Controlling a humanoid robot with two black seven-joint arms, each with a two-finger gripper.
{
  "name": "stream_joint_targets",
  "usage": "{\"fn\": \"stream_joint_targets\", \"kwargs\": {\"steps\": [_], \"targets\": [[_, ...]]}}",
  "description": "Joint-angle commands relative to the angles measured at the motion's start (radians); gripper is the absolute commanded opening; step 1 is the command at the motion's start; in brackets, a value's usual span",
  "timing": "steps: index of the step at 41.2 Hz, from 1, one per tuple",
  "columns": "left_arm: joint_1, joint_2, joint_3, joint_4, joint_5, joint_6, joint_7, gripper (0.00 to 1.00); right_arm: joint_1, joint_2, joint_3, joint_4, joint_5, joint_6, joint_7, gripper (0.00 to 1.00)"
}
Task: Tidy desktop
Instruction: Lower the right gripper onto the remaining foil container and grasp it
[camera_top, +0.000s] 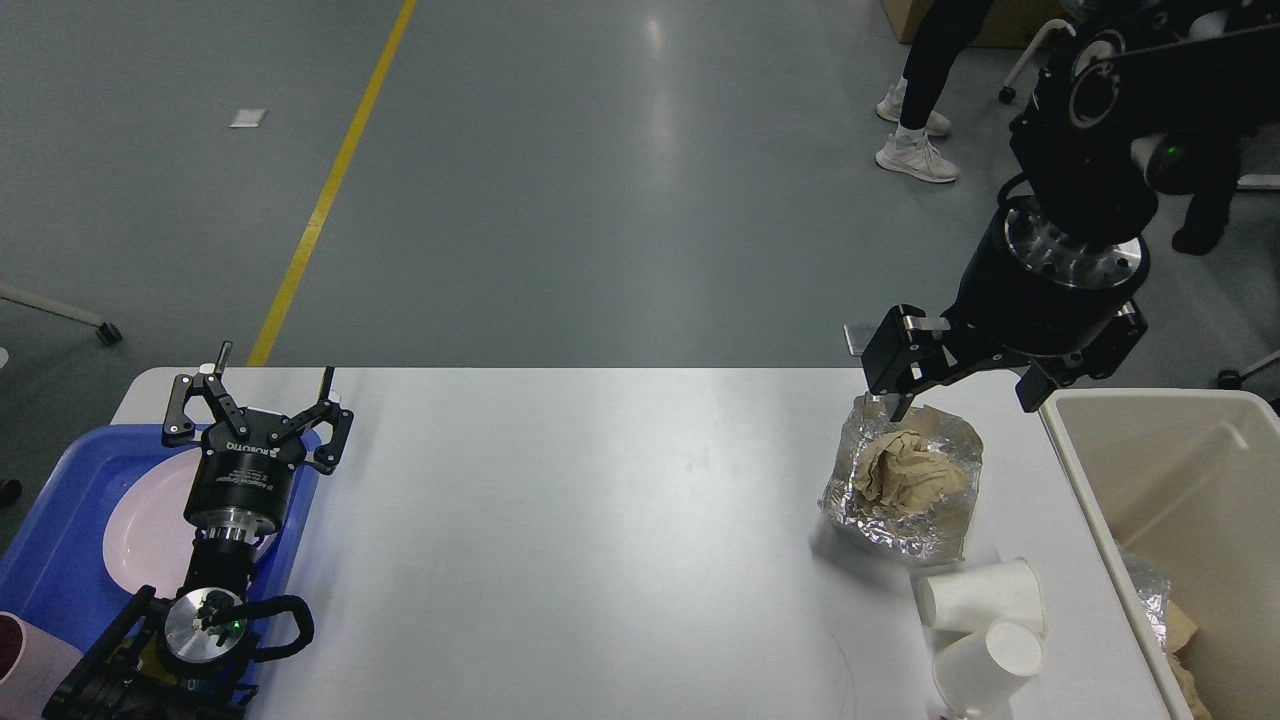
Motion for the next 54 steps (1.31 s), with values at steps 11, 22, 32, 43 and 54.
{"fn": "stream_joint_targets", "kwargs": {"steps": [11, 22, 32, 43, 54], "targets": [[0.0, 0.0, 0.0, 0.0, 0.0, 0.0, 0.0, 0.96, -0.056, 0.007, 0.008, 0.001, -0.005, -0.062, 0.001, 1.0], [0.0, 0.0, 0.0, 0.0, 0.0, 0.0, 0.0, 0.96, -0.278, 0.028, 0.093, -0.019, -0.152, -0.245, 0.003, 0.89], [0.0, 0.0, 0.0, 0.0, 0.0, 0.0, 0.0, 0.96, -0.521, 0.103, 0.1, -0.048, -0.385, -0.478, 0.014, 0.91], [0.0, 0.0, 0.0, 0.0, 0.0, 0.0, 0.0, 0.96, -0.74, 0.118, 0.09, -0.151, -0.822, -0.624, 0.173, 0.89], [0.0, 0.0, 0.0, 0.0, 0.0, 0.0, 0.0, 0.96, -0.972, 0.258, -0.005, -0.466, -0.937, -0.627, 0.192, 0.89]]}}
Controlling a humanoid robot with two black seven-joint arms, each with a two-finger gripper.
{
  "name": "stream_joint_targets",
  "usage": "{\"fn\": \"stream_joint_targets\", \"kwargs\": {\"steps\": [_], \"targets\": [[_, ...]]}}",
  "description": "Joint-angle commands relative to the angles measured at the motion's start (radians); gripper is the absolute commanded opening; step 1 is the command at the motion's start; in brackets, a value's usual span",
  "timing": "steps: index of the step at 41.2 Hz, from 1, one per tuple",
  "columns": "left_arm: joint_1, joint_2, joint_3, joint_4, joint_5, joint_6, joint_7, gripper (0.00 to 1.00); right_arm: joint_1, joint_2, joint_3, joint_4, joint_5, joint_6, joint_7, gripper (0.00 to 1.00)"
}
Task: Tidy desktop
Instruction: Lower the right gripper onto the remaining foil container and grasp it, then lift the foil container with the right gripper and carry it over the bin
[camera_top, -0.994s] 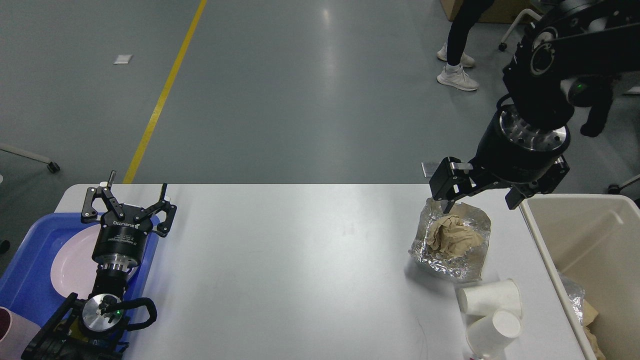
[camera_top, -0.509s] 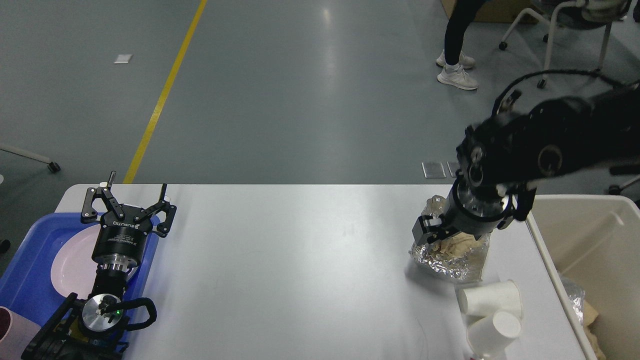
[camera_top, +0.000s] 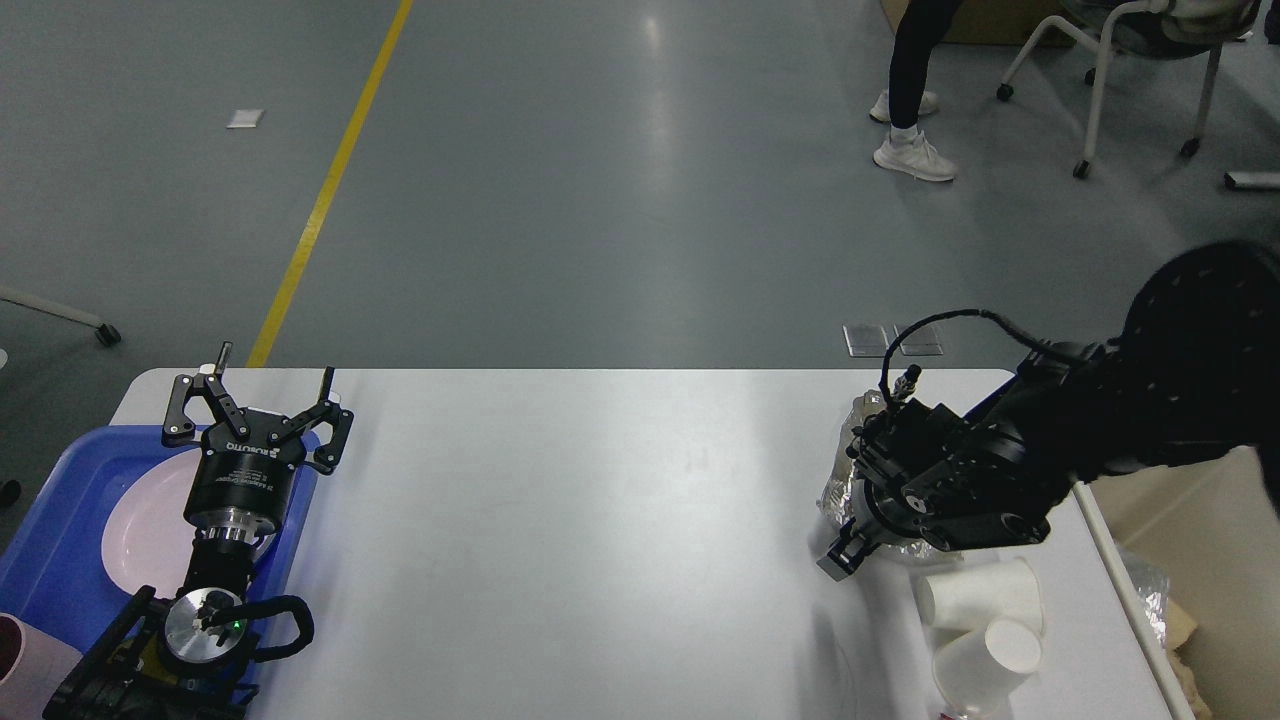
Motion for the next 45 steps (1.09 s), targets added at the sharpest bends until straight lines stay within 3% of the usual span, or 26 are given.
{"fn": "stream_joint_targets", "kwargs": {"steps": [1, 23, 28, 34, 40, 45], "targets": [[0.0, 0.0, -0.001, 0.0, 0.0, 0.0, 0.0, 0.96, -0.121, 0.062, -0.066, -0.187, -0.017, -0.005, 0.004, 0.86], [0.0, 0.0, 0.0, 0.0, 0.0, 0.0, 0.0, 0.96, -0.233, 0.065, -0.094, -0.246, -0.015, -0.005, -0.006, 0.85], [0.0, 0.0, 0.0, 0.0, 0.0, 0.0, 0.0, 0.96, -0.248, 0.065, -0.094, -0.263, -0.015, -0.005, -0.007, 0.74], [0.0, 0.0, 0.0, 0.0, 0.0, 0.0, 0.0, 0.96, -0.25, 0.065, -0.095, -0.269, -0.011, -0.005, -0.009, 0.53], [0.0, 0.0, -0.001, 0.0, 0.0, 0.0, 0.0, 0.96, -0.253, 0.065, -0.091, -0.289, -0.008, -0.008, -0.01, 0.46], [0.0, 0.0, 0.0, 0.0, 0.0, 0.0, 0.0, 0.96, -0.253, 0.067, -0.089, -0.289, 0.004, -0.008, -0.01, 0.33]]}}
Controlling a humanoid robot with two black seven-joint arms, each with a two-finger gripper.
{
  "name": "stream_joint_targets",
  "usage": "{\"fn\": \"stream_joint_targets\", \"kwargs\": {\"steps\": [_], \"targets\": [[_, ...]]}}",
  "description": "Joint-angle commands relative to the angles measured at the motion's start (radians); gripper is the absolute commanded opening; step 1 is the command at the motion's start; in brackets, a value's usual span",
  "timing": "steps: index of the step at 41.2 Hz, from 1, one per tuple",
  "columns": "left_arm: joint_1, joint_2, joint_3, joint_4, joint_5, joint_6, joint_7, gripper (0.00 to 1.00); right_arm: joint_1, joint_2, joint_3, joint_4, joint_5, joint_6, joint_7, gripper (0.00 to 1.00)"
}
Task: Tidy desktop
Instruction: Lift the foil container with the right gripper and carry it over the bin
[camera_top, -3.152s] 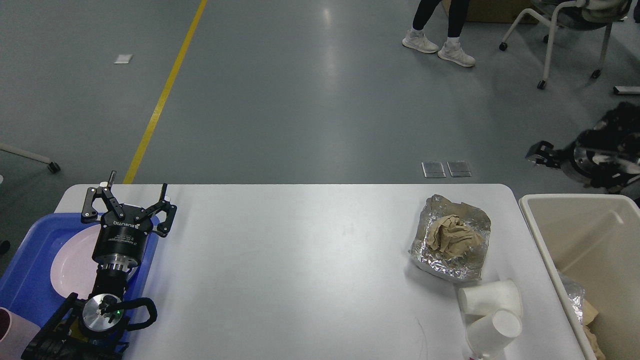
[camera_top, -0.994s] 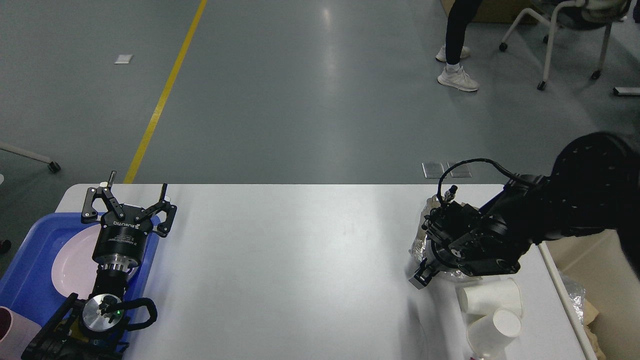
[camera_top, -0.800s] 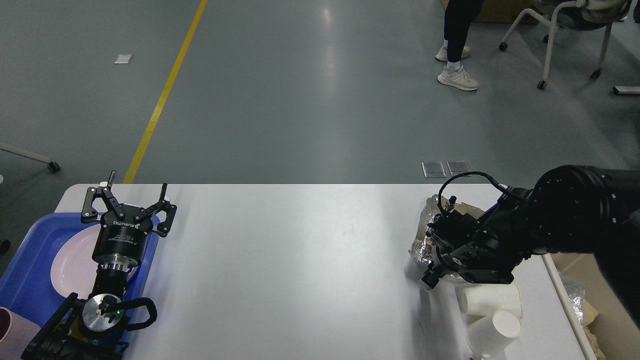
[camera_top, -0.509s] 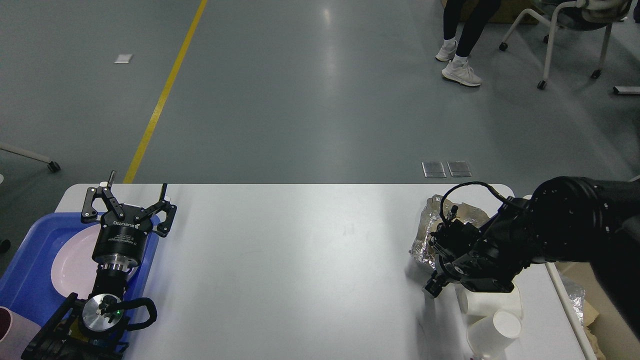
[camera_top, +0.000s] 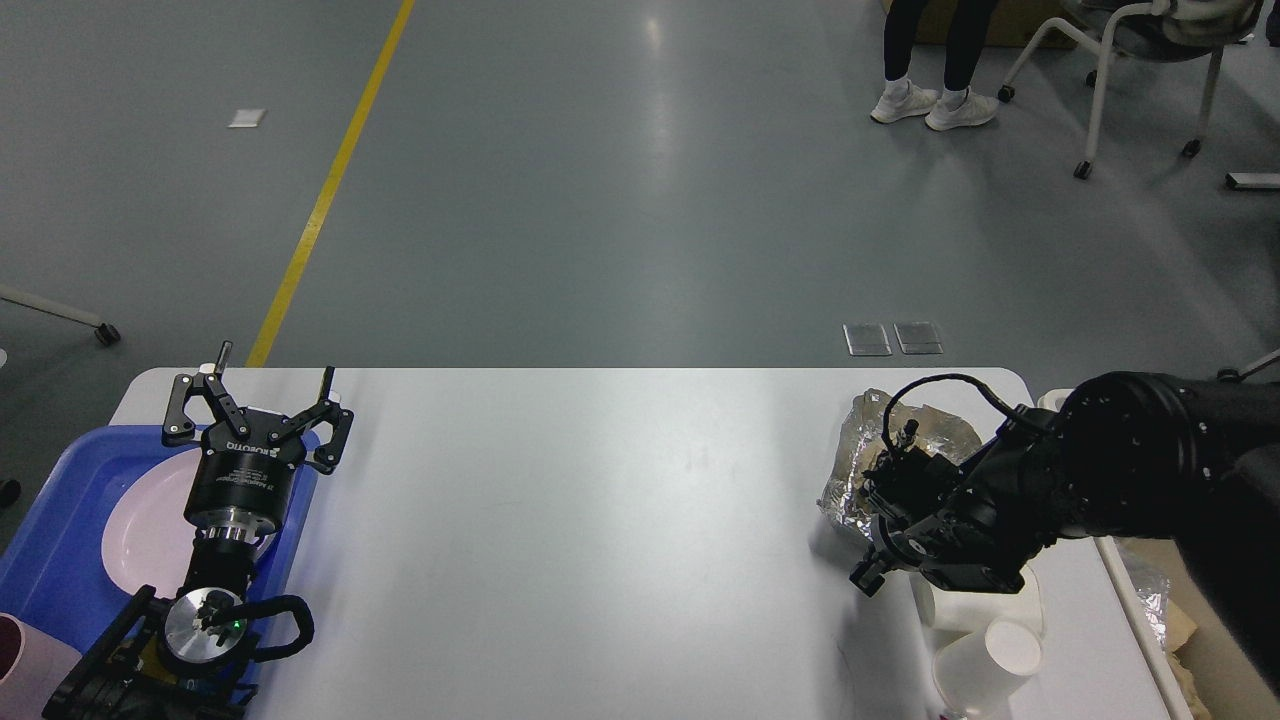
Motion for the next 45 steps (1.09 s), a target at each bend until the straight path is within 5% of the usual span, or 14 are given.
{"fn": "stream_joint_targets", "kwargs": {"steps": [1, 6, 31, 45], "targets": [[0.0, 0.0, 0.0, 0.0, 0.0, 0.0, 0.0, 0.96, -0.002, 0.002, 0.002, -0.003, 0.016, 0.0, 0.0, 0.28], [0.0, 0.0, 0.0, 0.0, 0.0, 0.0, 0.0, 0.96, -0.002, 0.002, 0.002, -0.006, 0.043, 0.0, 0.0, 0.0], [0.0, 0.0, 0.0, 0.0, 0.0, 0.0, 0.0, 0.96, 0.031, 0.0, 0.037, -0.001, 0.138, 0.001, -0.003, 0.0], [0.0, 0.0, 0.0, 0.0, 0.0, 0.0, 0.0, 0.96, 0.229, -0.029, 0.026, 0.123, 0.218, 0.112, 0.002, 0.0]]}}
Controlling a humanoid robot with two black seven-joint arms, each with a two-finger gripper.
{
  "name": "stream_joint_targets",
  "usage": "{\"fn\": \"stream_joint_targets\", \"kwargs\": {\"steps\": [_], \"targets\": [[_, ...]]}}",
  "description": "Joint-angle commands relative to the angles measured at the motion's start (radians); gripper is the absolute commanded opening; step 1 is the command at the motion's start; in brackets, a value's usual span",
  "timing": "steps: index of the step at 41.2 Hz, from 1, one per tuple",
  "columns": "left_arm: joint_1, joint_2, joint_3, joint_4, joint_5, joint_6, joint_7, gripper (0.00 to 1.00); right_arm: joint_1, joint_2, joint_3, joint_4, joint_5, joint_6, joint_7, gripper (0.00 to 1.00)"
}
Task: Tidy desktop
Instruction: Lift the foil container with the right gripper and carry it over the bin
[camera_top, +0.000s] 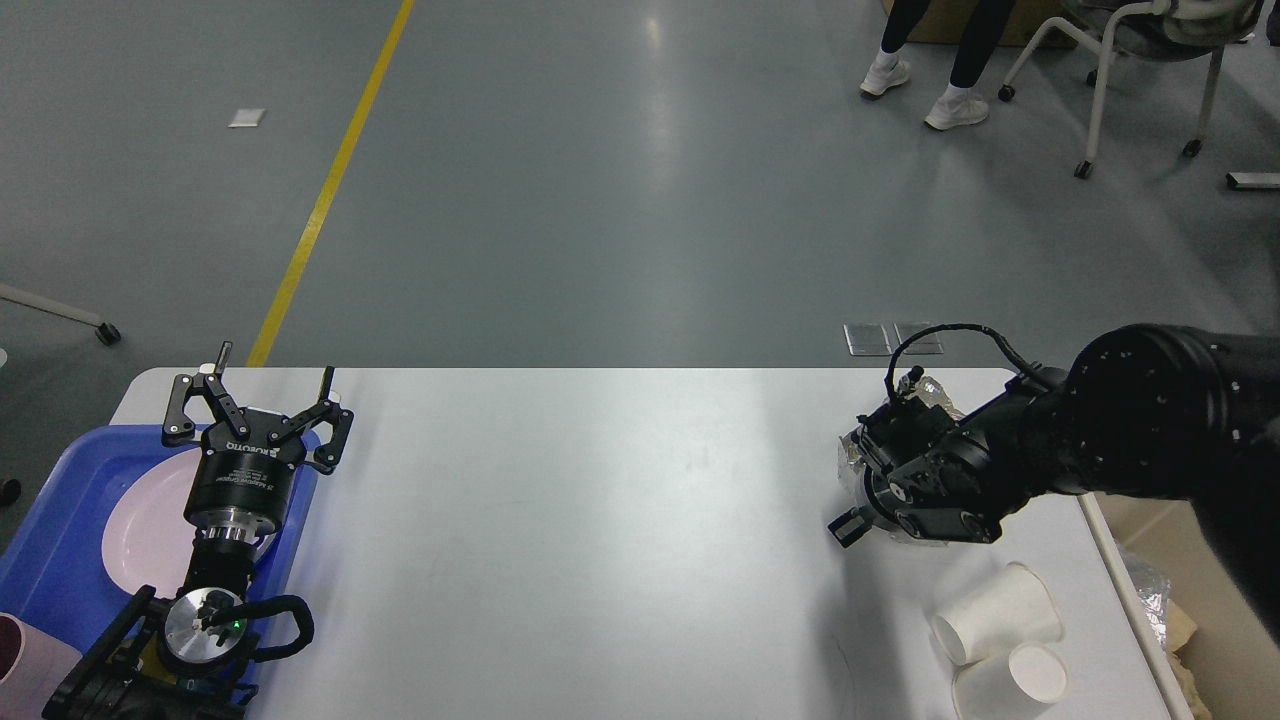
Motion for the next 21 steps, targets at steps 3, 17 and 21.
{"fn": "stream_joint_targets", "kwargs": {"steps": [3, 17, 21], "targets": [[0.0, 0.0, -0.001, 0.0, 0.0, -0.001, 0.0, 0.96, 0.129, -0.023, -0.007, 0.094, 0.027, 0.089, 0.002, 0.0], [0.0, 0.0, -0.001, 0.0, 0.0, -0.001, 0.0, 0.96, 0.476, -0.106, 0.001, 0.29, 0.132, 0.39, -0.003, 0.0], [0.0, 0.0, 0.0, 0.0, 0.0, -0.002, 0.0, 0.96, 0.571, -0.138, 0.004, 0.334, 0.203, 0.465, -0.006, 0.0]]}}
